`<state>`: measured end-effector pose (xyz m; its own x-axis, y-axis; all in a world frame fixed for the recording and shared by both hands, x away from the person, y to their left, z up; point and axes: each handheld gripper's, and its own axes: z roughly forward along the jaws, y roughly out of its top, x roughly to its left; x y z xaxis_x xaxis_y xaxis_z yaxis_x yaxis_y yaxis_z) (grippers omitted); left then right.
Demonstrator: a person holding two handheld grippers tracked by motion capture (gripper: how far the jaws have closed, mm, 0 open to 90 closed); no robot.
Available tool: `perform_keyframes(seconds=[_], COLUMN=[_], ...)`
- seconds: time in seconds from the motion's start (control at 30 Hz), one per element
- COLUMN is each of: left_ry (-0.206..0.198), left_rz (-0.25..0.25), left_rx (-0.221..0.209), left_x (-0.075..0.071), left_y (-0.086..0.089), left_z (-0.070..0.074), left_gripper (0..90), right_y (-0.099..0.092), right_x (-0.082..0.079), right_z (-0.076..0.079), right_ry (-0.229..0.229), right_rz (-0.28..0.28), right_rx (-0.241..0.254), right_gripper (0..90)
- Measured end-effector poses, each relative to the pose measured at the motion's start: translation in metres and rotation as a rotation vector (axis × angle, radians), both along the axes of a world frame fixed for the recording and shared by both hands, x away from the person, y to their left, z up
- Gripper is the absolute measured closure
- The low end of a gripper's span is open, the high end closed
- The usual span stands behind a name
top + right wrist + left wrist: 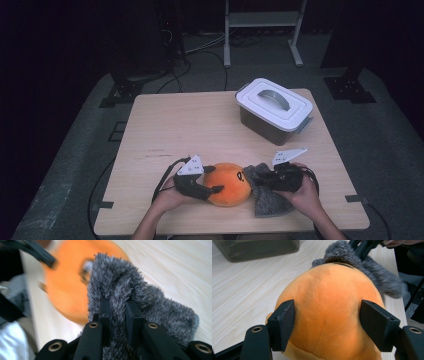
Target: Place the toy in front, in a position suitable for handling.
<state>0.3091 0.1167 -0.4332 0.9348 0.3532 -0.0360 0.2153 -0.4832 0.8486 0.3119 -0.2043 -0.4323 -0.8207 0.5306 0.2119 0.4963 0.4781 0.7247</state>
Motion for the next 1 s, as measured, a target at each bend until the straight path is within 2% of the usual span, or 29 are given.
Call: perform_keyframes(seconds=[0.07, 0.17, 0.2, 0.27, 0.3, 0.37, 0.4, 0.43, 0.47, 0.5, 0.57, 0.63, 0.77, 0.8, 0.83, 0.87, 0.9, 0.93, 1.0], left_ry=[0.002, 0.006, 0.002, 0.001, 0.007, 0.024, 0.024, 0.029, 0.037, 0.043, 0.067, 0.077, 0.088, 0.091, 0.091, 0.092, 0.092, 0.09, 0.09], left_rz=[0.005, 0.011, 0.011, 0.013, 0.033, 0.064, 0.064, 0.078, 0.085, 0.087, 0.104, 0.11, 0.117, 0.12, 0.12, 0.123, 0.13, 0.133, 0.134], left_rx=[0.001, -0.001, 0.001, 0.004, 0.004, -0.007, -0.007, -0.015, -0.019, -0.021, -0.042, -0.052, -0.06, -0.056, -0.056, -0.064, -0.066, -0.066, -0.06], left_x=[0.001, 0.001, 0.002, 0.003, 0.006, 0.009, 0.009, 0.011, 0.012, 0.012, 0.015, 0.016, 0.018, 0.018, 0.018, 0.018, 0.018, 0.018, 0.017], left_y=[0.001, 0.001, -0.001, -0.003, -0.007, -0.01, -0.01, -0.011, -0.011, -0.011, -0.008, -0.007, -0.005, -0.005, -0.005, -0.006, -0.008, -0.009, -0.009], left_z=[0.0, 0.0, 0.0, 0.001, 0.004, 0.005, 0.005, 0.005, 0.004, 0.004, 0.003, 0.003, 0.002, 0.002, 0.002, 0.002, 0.002, 0.002, 0.002], left_gripper=[28.8, 28.7, 28.8, 29.3, 29.5, 30.0, 30.1, 30.3, 30.3, 30.4, 30.5, 30.5, 30.4, 30.4, 30.4, 30.4, 30.1, 29.8, 29.3], right_y=[-0.004, -0.004, 0.0, 0.007, 0.013, 0.024, 0.024, 0.033, 0.033, 0.036, 0.031, 0.023, 0.012, 0.012, 0.012, 0.015, 0.024, 0.028, 0.038], right_x=[0.003, 0.001, -0.006, -0.012, -0.016, -0.021, -0.021, -0.025, -0.025, -0.026, -0.023, -0.019, -0.016, -0.018, -0.018, -0.021, -0.026, -0.028, -0.031], right_z=[-0.003, 0.003, 0.015, 0.023, 0.026, 0.028, 0.028, 0.026, 0.026, 0.024, 0.02, 0.016, 0.012, 0.017, 0.017, 0.021, 0.026, 0.027, 0.024], right_ry=[0.013, -0.003, -0.031, -0.061, -0.065, -0.081, -0.081, -0.1, -0.1, -0.11, -0.116, -0.125, -0.101, -0.104, -0.104, -0.109, -0.123, -0.129, -0.144], right_rz=[-0.015, -0.014, 0.005, 0.04, 0.057, 0.088, 0.088, 0.104, 0.104, 0.107, 0.099, 0.068, 0.033, 0.043, 0.043, 0.053, 0.09, 0.103, 0.127], right_rx=[-0.002, 0.021, 0.076, 0.102, 0.112, 0.099, 0.099, 0.057, 0.057, 0.032, 0.014, -0.036, -0.049, -0.01, -0.01, 0.012, 0.04, 0.034, -0.01], right_gripper=[76.5, 76.4, 76.5, 76.5, 76.5, 76.5, 76.5, 76.2, 76.2, 76.3, 76.4, 76.4, 76.5, 76.5, 76.5, 76.5, 76.4, 76.4, 76.2])
